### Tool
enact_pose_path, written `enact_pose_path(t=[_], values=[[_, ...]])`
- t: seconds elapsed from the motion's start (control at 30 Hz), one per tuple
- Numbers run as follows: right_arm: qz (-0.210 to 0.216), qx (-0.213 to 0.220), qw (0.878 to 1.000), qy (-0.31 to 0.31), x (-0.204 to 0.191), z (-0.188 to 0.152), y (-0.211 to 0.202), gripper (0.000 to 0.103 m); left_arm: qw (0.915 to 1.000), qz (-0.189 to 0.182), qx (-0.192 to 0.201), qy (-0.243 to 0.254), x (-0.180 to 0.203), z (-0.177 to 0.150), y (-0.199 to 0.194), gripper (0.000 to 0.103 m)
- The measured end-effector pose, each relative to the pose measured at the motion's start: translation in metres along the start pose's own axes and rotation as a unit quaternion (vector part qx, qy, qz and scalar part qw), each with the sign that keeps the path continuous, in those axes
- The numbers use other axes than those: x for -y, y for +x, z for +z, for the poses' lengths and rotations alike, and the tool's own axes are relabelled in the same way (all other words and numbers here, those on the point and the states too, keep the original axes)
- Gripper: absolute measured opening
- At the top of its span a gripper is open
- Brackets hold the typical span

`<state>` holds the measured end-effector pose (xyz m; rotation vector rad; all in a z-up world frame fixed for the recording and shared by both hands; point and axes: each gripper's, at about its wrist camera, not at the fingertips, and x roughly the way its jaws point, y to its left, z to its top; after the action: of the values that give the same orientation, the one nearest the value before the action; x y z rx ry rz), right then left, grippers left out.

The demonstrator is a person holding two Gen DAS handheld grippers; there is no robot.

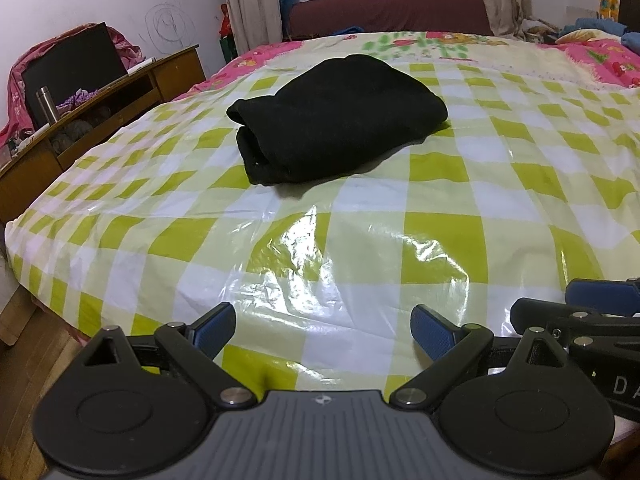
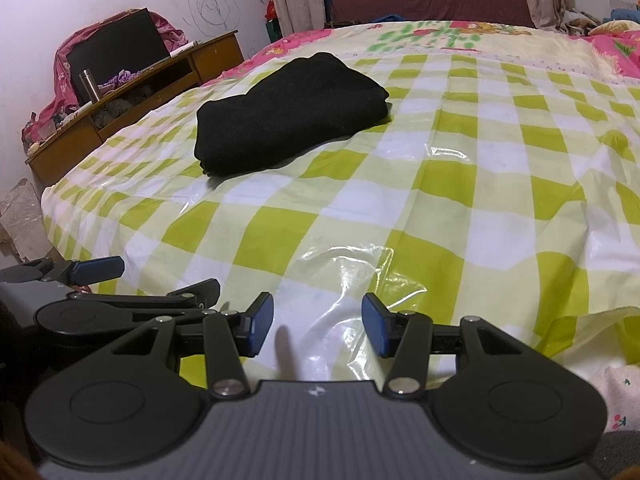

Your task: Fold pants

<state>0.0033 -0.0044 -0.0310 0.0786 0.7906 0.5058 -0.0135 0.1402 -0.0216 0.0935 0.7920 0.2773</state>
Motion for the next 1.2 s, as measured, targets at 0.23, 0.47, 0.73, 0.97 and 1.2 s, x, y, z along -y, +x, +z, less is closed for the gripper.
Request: enact_pose_path(t=[0.23, 0.47, 0.73, 0.97, 1.2], values=[[0.0, 0.0, 1.0, 0.001, 0.0002, -0.0001, 0.0003, 0.05, 1.0, 0.003, 0.001, 0.002, 0.0011, 0.0001, 0.0, 0.103], [0.0, -0.001, 1.0, 0.001, 0.0, -0.0002, 0.0003, 0.05, 1.0, 0.004, 0.0, 0.003, 0.0009, -0.0003, -0.0002, 0.103], [0.0, -0.002, 1.0, -0.002, 0.0008, -0.0018, 0.0013, 0.05, 1.0, 0.003, -0.007, 0.004, 0.0009, -0.0009, 0.0024, 0.103], [0.0, -0.003, 1.0, -0.002, 0.0005, -0.0016, 0.0014, 0.05, 1.0, 0.004, -0.008, 0.004, 0.0008, -0.0008, 0.0027, 0.103], [0.0, -0.003, 1.0, -0.002, 0.0005, -0.0023, 0.0013, 0.05, 0.9999, 0.006, -0.007, 0.006, 0.0006, -0.0014, 0.0031, 0.103]])
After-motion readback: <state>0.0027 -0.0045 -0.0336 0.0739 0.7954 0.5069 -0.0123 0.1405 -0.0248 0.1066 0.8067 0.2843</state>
